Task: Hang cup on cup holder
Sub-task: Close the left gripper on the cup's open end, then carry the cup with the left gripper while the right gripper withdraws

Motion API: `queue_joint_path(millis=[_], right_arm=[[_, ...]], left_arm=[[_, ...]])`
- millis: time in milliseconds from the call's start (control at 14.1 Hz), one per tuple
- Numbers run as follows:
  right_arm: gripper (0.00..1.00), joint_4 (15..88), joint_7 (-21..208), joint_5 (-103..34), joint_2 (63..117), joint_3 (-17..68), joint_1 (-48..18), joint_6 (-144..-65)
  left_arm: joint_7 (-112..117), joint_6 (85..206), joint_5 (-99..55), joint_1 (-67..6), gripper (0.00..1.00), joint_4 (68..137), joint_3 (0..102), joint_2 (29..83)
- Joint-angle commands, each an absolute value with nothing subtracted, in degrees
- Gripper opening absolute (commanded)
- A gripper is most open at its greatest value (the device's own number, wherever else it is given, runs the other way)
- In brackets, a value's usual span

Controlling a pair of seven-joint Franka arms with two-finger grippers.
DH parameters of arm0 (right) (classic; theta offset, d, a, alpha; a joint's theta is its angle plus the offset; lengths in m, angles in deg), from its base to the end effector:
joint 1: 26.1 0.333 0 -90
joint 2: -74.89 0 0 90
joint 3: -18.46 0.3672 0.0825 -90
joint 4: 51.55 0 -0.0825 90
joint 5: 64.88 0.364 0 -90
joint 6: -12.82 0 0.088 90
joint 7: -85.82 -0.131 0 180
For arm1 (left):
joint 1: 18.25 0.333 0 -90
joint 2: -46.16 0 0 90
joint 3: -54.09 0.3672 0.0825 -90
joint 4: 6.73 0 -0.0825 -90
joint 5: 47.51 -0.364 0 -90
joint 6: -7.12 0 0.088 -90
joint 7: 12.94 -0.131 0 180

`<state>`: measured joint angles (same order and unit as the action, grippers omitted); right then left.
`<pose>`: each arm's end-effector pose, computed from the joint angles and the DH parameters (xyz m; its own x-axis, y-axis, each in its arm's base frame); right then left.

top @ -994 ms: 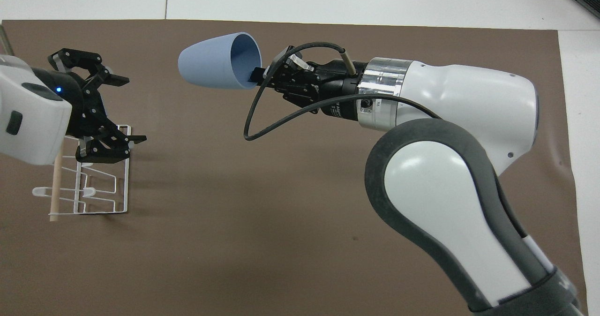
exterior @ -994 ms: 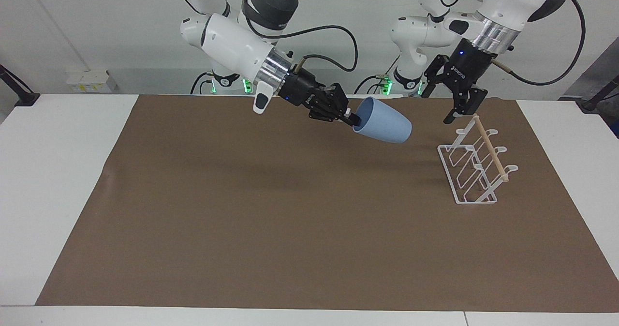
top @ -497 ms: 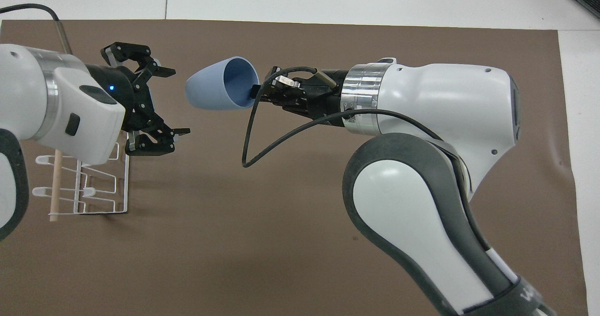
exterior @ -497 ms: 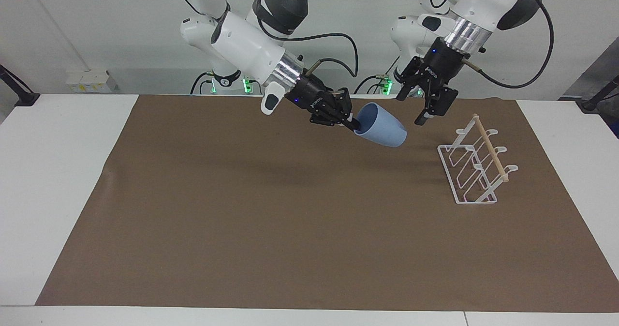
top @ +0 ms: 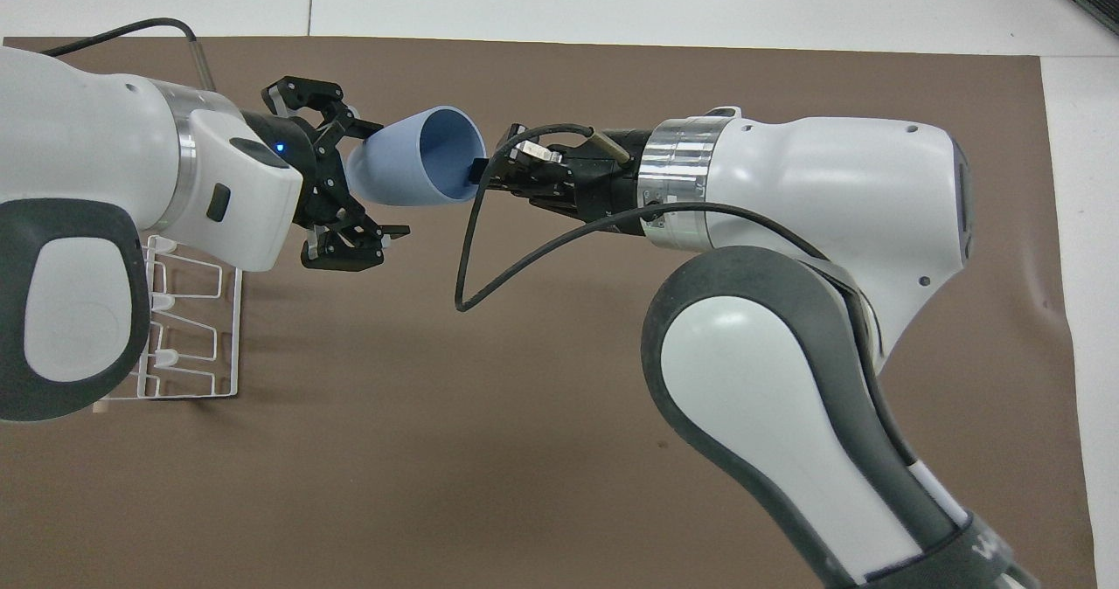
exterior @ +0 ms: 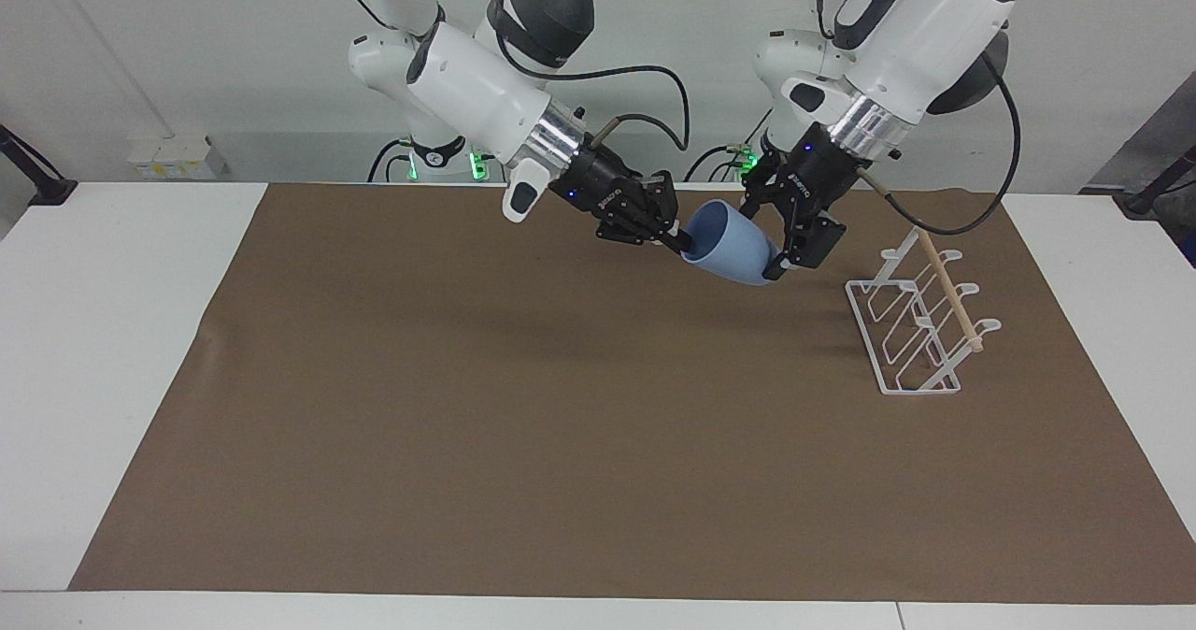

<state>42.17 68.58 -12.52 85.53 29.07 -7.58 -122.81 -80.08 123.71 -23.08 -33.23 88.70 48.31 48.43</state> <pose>0.5774 0.3344 0.6155 0.9550 -0.2964 -0.0115 -0.1780 -0.5416 -0.8216 0.5457 -0.2399 0.6413 0.1183 -0.8630 0.4911 -0.9764 -0.1911 -0.1006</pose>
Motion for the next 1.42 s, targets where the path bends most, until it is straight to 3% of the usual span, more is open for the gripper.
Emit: queue_joint_path(millis=[0, 71, 142, 213, 497, 781, 852, 923, 994, 1278, 1349], right_arm=[[0.0, 41.62, 69.04, -13.47, 85.43, 29.18, -8.0, -122.1], [0.0, 41.62, 69.12, -13.47, 85.43, 29.18, -8.0, -122.18], [0.0, 41.62, 69.13, -13.47, 85.43, 29.18, -8.0, -122.18], [0.0, 41.62, 69.04, -13.47, 85.43, 29.18, -8.0, -122.27], [0.0, 41.79, 68.95, -13.47, 85.43, 29.1, -7.82, -122.27], [0.0, 41.7, 68.95, -13.47, 85.52, 29.18, -7.91, -122.8], [0.07, 41.7, 69.04, -13.47, 85.52, 29.1, -8.0, -122.89], [0.46, 41.7, 69.04, -13.47, 85.52, 29.18, -8.43, -122.89], [0.57, 41.7, 69.04, -13.47, 85.52, 29.18, -8.61, -122.89], [0.57, 41.53, 69.12, -13.29, 85.78, 29.1, -9.14, -123.06], [0.5, 41.53, 69.73, -13.55, 85.79, 28.92, -9.58, -123.06]], left_arm=[[-80.62, 127.08, -21.76, -35.82, 1.0, 89.51, 49.08, 48.44], [-80.62, 127.7, -21.76, -36.35, 1.0, 89.42, 49.08, 48.96], [-80.62, 127.71, -21.76, -36.88, 0.52, 89.34, 49.08, 48.97], [-80.62, 127.45, -22.37, -36.97, 0.34, 88.81, 49.08, 48.97], [-80.7, 127.44, -22.38, -36.88, 0.27, 88.89, 49.08, 48.97], [-82.98, 126.48, -23.17, -35.92, 0.27, 89.07, 49.43, 48.97], [-85.34, 126.3, -24.3, -35.22, 0.27, 88.9, 49.52, 48.88], [-85.97, 126.13, -24.66, -34.08, 0.14, 88.9, 49.52, 48.88], [-85.98, 125.69, -24.75, -32.94, 0.0, 88.98, 49.6, 48.8], [-86.33, 123.32, -25.71, -28.11, 0.0, 89.33, 49.78, 48.71], [-86.33, 122.79, -29.11, -27.22, 0.0, 89.16, 49.78, 48.71]])
